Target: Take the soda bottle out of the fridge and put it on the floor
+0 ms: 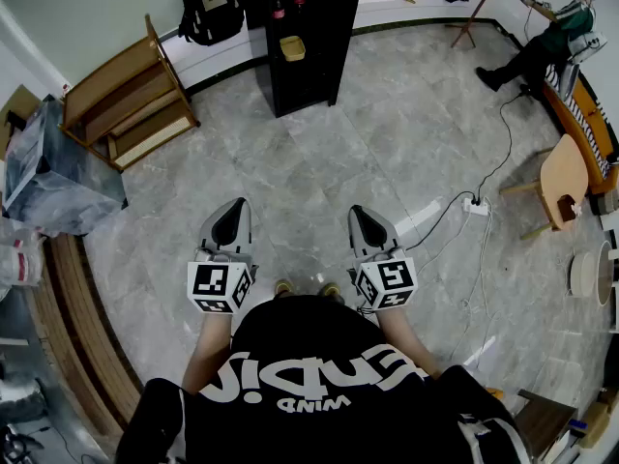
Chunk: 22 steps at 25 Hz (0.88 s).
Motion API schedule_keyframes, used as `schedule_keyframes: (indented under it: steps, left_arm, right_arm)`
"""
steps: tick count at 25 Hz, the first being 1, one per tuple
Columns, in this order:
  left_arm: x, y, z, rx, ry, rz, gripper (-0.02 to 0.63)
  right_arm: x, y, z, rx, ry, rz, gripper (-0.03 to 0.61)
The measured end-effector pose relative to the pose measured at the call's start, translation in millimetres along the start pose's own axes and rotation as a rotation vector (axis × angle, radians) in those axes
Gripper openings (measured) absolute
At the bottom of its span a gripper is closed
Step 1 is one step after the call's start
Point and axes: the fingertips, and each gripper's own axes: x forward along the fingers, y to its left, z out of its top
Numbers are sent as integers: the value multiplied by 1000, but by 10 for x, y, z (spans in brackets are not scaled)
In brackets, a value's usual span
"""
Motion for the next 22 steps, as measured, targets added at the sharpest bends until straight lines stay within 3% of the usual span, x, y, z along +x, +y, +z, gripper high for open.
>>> schedule_keyframes:
  steps: [12,22]
  left_arm:
    - [150,305,-60,17,6,-72,6]
    - [536,511,-115,7,14,-104,6]
  right_arm:
    - [420,195,13,26,-41,-14,23]
    - [795,2,-36,48,-49,-53,23]
